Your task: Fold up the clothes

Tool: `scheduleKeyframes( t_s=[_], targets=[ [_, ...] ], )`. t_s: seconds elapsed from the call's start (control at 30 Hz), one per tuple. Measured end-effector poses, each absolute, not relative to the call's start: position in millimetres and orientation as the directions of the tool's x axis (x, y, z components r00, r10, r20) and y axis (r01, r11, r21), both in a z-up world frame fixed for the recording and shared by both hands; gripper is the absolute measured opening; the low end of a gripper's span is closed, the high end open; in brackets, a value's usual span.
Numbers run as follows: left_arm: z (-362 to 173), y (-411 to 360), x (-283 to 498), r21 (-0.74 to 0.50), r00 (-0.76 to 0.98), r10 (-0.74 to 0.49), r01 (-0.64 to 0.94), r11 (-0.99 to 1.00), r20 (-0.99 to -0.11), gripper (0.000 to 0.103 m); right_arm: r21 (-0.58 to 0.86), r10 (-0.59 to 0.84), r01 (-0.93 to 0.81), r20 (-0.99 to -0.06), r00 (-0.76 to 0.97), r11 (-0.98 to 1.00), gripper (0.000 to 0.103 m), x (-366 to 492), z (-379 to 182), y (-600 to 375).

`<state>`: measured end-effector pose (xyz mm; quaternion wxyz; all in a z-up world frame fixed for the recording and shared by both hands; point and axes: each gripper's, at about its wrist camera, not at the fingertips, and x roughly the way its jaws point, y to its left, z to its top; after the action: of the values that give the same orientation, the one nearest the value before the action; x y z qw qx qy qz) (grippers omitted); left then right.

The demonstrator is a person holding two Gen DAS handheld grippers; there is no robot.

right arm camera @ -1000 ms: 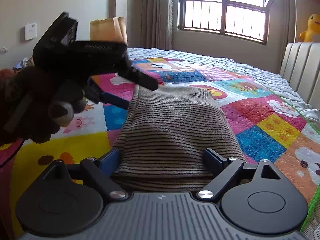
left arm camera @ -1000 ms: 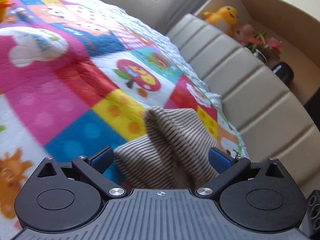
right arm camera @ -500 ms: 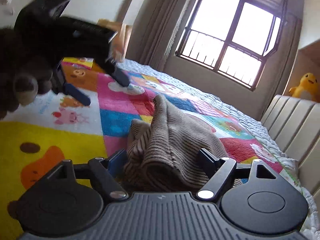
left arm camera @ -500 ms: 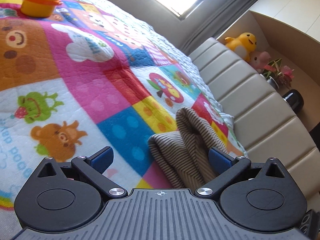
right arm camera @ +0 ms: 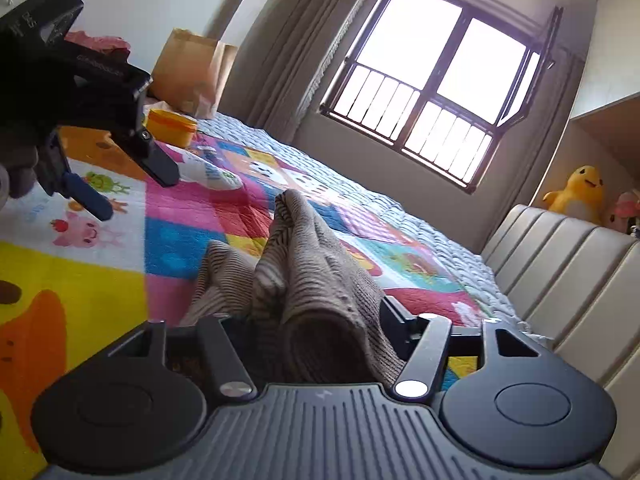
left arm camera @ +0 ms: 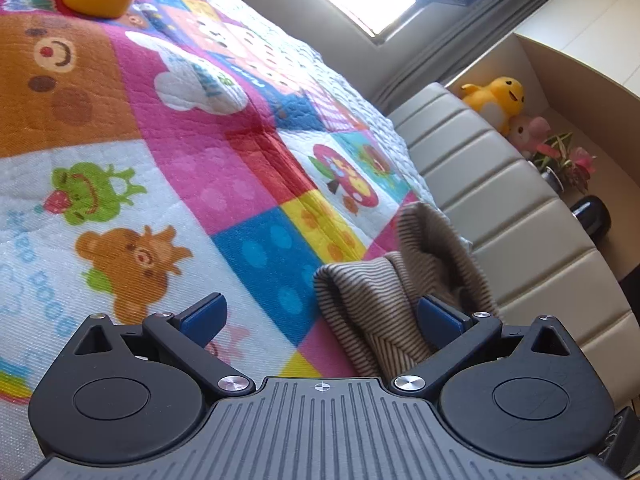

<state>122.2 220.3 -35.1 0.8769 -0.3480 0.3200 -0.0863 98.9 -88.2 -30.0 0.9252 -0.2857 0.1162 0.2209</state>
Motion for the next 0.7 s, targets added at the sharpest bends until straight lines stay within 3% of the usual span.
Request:
scheduleKeyframes(
  t_s=[0.1, 0.3, 0.4, 0.57, 0.7],
  targets=[
    [-35.0, 221.3, 120.5, -0.667, 0.778, -0.38, -0.067, 0.742, -0.501, 0.103, -0.523, 0.364, -0.511, -0.363, 0.858, 0.682, 0.028, 99.2, -30.0, -91.0],
    [-16.6, 225.9, 120.2, -0.659, 0.81, -0.361, -0.042, 0.751, -0.463, 0.103, -0.55, 0.474, -0.615, -0.395, 0.787, 0.565, 0.027, 61.5, 0.3, -91.1],
    [10.6, 213.8, 116.7, -0.64, 0.828, -0.398, 0.062, 0.766, -0.396, 0.103, -0.591, 0.455, -0.646, -0.461, 0.762, 0.484, 0.028, 46.0, -35.7, -73.7],
    [42.5, 170.2, 123.9, -0.605, 0.776, -0.544, 0.275, 0.747, -0.319, 0.103, -0.701, 0.418, -0.557, -0.387, 0.822, 0.445, 0.028, 28.0, -58.0, -52.1],
    [20.9, 136.1, 150.2, -0.585, 0.712, -0.576, 0.284, 0.76, -0.402, 0.103, -0.663, 0.442, -0.596, -0.414, 0.796, 0.453, 0.034, 30.9, -47.7, -58.9]
  ],
)
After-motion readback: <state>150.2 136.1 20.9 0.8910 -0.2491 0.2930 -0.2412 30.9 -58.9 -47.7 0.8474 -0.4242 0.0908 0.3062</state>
